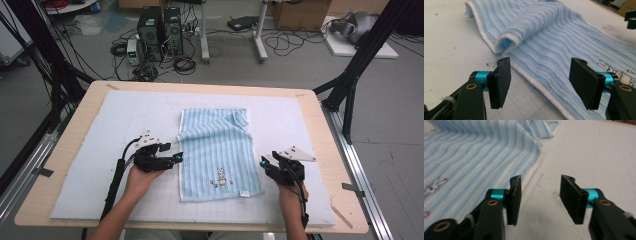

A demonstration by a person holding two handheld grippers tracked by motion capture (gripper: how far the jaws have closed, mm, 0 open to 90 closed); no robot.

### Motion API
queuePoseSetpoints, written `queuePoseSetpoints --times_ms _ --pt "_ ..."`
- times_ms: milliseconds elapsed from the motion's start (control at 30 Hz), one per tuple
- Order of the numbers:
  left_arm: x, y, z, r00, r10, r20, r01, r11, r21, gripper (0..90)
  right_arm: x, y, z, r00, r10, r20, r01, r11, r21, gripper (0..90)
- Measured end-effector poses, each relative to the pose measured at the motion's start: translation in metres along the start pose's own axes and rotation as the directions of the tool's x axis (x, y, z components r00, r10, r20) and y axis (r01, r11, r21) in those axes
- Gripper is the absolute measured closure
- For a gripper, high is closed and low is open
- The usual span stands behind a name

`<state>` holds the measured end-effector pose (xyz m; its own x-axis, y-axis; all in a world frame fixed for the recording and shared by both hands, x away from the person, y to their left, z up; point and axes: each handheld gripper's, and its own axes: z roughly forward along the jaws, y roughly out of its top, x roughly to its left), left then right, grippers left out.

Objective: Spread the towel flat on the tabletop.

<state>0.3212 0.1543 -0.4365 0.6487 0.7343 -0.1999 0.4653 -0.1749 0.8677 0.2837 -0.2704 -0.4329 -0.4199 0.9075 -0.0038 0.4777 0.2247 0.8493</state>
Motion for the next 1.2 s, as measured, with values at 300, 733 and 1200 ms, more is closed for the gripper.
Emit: queuePoseSetpoints --times_ms 300,733,1200 --pt "-0.012 -0.023 -0.013 0.9998 -0.018 -0.007 0.018 0.9991 0.039 36.8 0.011 -0.017 -0.025 0.9988 -0.009 -0.048 0.01 1.0 0.018 55.9" --pt "-0.032 -0.027 -0.004 0.9994 0.027 0.021 -0.029 0.9926 0.118 43.7 0.026 -0.021 -0.02 0.9947 -0.03 -0.098 0.038 0.997 0.074 52.8" --pt "-0.059 -0.031 -0.001 0.958 0.287 0.004 -0.283 0.9448 0.165 86.5 0.04 -0.023 -0.007 0.9911 -0.016 -0.132 0.037 0.987 0.158 77.0"
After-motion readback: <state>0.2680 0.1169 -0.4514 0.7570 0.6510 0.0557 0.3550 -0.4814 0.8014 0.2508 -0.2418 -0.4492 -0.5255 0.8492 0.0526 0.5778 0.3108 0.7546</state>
